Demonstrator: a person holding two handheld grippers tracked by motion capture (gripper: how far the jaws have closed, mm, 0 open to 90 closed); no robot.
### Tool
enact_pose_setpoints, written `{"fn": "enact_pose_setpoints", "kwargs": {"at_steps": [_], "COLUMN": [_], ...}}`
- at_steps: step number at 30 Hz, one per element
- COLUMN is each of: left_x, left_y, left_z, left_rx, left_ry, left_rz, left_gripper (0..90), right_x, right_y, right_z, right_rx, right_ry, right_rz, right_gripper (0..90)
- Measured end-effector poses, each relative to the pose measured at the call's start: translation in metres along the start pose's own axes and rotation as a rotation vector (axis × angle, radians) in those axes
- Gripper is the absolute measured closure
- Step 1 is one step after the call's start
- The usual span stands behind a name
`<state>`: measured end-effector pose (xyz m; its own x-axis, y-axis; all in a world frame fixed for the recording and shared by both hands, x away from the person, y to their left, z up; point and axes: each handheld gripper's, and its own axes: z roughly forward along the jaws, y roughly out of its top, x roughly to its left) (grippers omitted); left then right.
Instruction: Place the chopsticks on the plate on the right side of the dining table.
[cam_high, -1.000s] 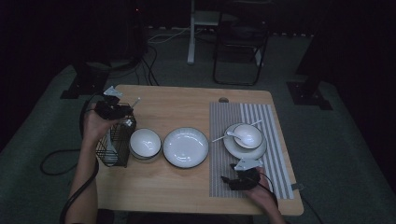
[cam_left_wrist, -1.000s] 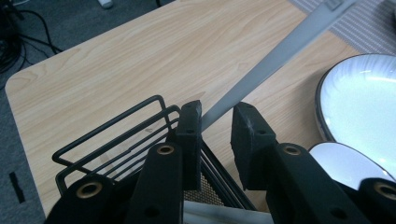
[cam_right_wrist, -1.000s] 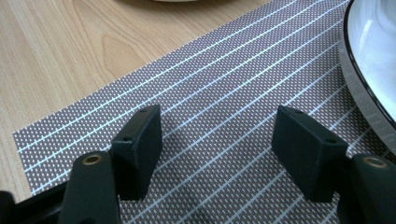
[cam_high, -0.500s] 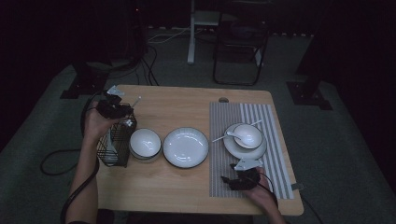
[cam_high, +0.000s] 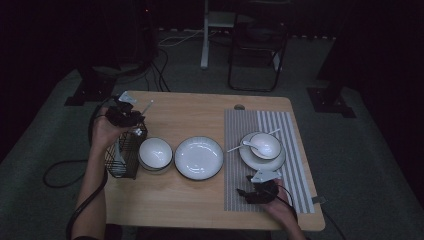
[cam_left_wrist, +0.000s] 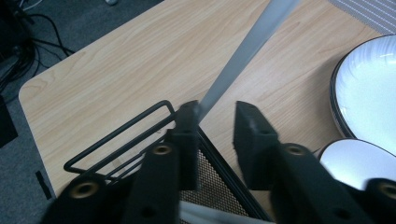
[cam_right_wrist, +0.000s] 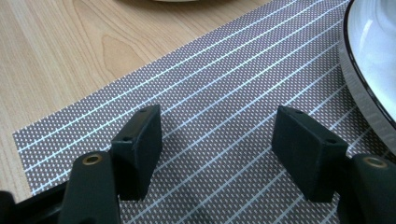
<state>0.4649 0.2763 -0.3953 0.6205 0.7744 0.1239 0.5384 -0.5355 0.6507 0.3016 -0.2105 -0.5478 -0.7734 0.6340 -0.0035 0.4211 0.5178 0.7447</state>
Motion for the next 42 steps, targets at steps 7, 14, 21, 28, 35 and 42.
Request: {"fn": "enact_pose_setpoints", "kwargs": {"at_steps": [7,14,21,28,35,42], "left_x": [-0.001,-0.001,-0.003,-0.007,-0.009,-0.009], "left_y": [0.006,0.009,0.010,0.010,0.010,0.007], "left_z": [0.001,0.007,0.008,0.005,-0.001,-0.010], "left_rx": [-0.010,0.008,0.015,0.006,-0.026,-0.091], "left_ry": [0.014,0.014,0.032,0.062,0.071,0.081], "left_rz": [0.006,0.016,0.058,0.102,0.115,0.107], "left_gripper": [65.1,69.6,73.7,77.1,83.2,85.1], "right_x": [0.000,0.000,0.000,0.000,0.000,0.000], "right_y": [0.000,0.000,0.000,0.000,0.000,0.000], "right_z": [0.000,0.000,0.000,0.000,0.000,0.000], "right_rx": [0.000,0.000,0.000,0.000,0.000,0.000], "right_ry": [0.000,0.000,0.000,0.000,0.000,0.000], "right_rz": [0.000,0.000,0.000,0.000,0.000,0.000], "right_gripper": [32.9,32.9,32.9,32.9,32.9,32.9]}}
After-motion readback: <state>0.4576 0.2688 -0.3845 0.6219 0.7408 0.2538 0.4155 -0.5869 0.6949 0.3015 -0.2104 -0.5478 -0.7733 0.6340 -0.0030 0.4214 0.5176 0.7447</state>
